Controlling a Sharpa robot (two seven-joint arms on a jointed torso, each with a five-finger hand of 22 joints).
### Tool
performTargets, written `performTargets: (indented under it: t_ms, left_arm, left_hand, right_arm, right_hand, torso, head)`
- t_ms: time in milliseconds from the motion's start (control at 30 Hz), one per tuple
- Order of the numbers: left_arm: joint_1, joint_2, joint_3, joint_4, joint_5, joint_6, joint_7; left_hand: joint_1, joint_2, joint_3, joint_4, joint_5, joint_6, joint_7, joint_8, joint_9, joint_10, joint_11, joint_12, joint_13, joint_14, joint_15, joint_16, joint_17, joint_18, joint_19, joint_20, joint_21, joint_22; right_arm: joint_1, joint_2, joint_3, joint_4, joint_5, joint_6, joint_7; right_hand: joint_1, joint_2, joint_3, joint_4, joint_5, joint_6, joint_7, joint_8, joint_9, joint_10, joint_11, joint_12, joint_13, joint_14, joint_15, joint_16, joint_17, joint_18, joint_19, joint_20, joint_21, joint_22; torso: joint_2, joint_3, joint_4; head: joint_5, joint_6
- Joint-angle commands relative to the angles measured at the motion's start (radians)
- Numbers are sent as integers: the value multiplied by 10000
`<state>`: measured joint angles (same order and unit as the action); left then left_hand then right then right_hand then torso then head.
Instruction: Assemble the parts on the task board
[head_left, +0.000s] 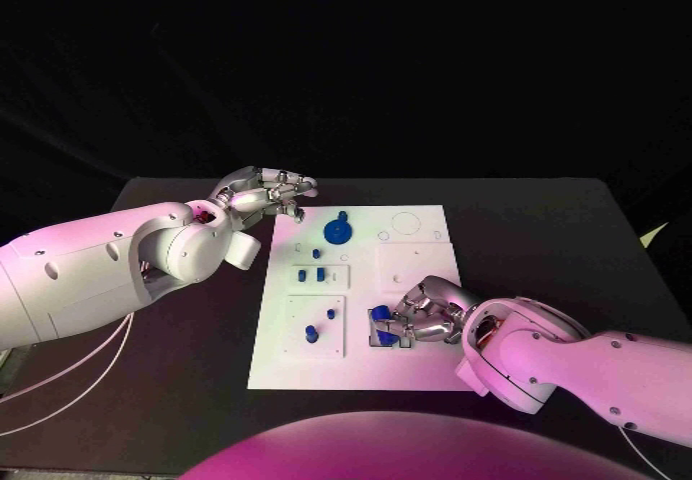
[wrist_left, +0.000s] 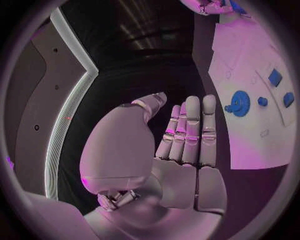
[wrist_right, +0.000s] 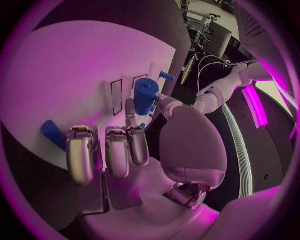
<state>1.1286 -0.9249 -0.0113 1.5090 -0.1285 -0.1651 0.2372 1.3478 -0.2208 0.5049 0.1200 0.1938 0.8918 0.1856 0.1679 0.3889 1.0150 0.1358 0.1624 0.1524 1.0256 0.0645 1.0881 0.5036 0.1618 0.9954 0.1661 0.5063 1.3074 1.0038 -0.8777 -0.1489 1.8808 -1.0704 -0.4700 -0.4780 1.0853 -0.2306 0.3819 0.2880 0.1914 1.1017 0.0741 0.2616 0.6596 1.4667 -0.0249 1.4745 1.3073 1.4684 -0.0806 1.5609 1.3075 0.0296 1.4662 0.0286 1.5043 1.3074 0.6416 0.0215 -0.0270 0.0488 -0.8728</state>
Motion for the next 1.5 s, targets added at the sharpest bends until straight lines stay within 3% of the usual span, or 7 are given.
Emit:
performTargets:
  t_ms: [33,200,467,633,767,1233,1500]
  left_arm:
    - [1,5,6,36,-29,148,42]
    - [1,-1,6,42,-29,162,28]
    - [1,-16,6,47,-29,153,17]
    - [1,-23,6,49,-29,150,15]
    - [1,-30,6,49,-29,149,15]
    - [1,-35,5,21,-29,128,31]
    - [1,-41,4,14,-34,123,36]
  left_hand:
    - [-16,23,-9,-60,40,-54,18,36,-15,-76,13,60,16,-57,12,-68,-11,167,26,36,-34,97]
    - [-5,32,-4,-90,60,-62,23,61,-25,-119,19,94,28,-77,17,-56,-23,167,22,41,-57,113]
    - [2,41,4,-96,69,-64,22,64,-27,-125,20,98,29,-79,17,-55,-25,168,22,42,-59,115]
    - [2,41,4,-96,69,-64,22,64,-27,-125,20,98,29,-79,17,-55,-25,168,22,42,-59,115]
    - [2,41,4,-96,69,-64,22,64,-27,-125,20,98,29,-79,17,-55,-25,168,22,42,-59,115]
    - [2,41,4,-96,69,-64,22,64,-27,-125,20,98,29,-79,17,-55,-25,168,22,42,-59,115]
    - [2,41,4,-96,69,-64,22,64,-27,-125,20,98,29,-79,17,-55,-25,168,22,42,-59,115]
  right_arm:
    - [-13,34,0,-53,-107,305,32]
    - [-14,67,1,-141,-237,289,90]
    - [-15,74,1,-197,-402,172,111]
    - [-15,-18,2,-107,-478,198,244]
    - [-13,-189,3,47,-488,282,393]
    - [589,-1849,21,416,-1967,152,390]
    - [536,-2455,5,481,-3234,257,170]
  right_hand:
    - [-195,86,-412,23,-438,330,-337,-77,7,621,-51,-15,1979,978,-61,36,2416,-146,759,-29,10,2436]
    - [-495,170,-1397,58,-1059,384,-345,-111,55,637,-53,9,2014,982,-63,40,2433,-149,764,-29,22,2439]
    - [-743,524,-3592,89,-838,365,-323,-167,180,591,-33,-120,1964,975,-47,28,2401,-132,731,-15,-51,2417]
    - [-30,909,-3383,23,-120,344,-336,-203,224,605,-44,-97,1991,979,-55,33,2421,-132,731,-20,-51,2417]
    - [629,955,-3167,-16,118,340,-349,-252,228,619,-57,-74,2014,985,-66,42,2450,-139,744,-30,-21,2426]
    - [1252,616,-3101,-4,302,96,-243,-486,156,468,22,-428,1819,978,-12,31,2420,-117,695,2,-125,2395]
    - [1460,515,-3153,5,362,-169,-125,-711,13,391,125,-592,1729,993,75,53,2490,-107,670,71,-177,2380]
  torso:
    - [-3,-8,-10]
    - [-10,1,-12]
    - [-4,4,-22]
    - [-10,11,-16]
    - [-12,11,-18]
    - [-47,-18,-62]
    - [-35,-3,-60]
  head:
    - [17,2]
    - [44,2]
    - [48,2]
    - [42,2]
    - [45,2]
    - [-206,2]
    - [-323,2]
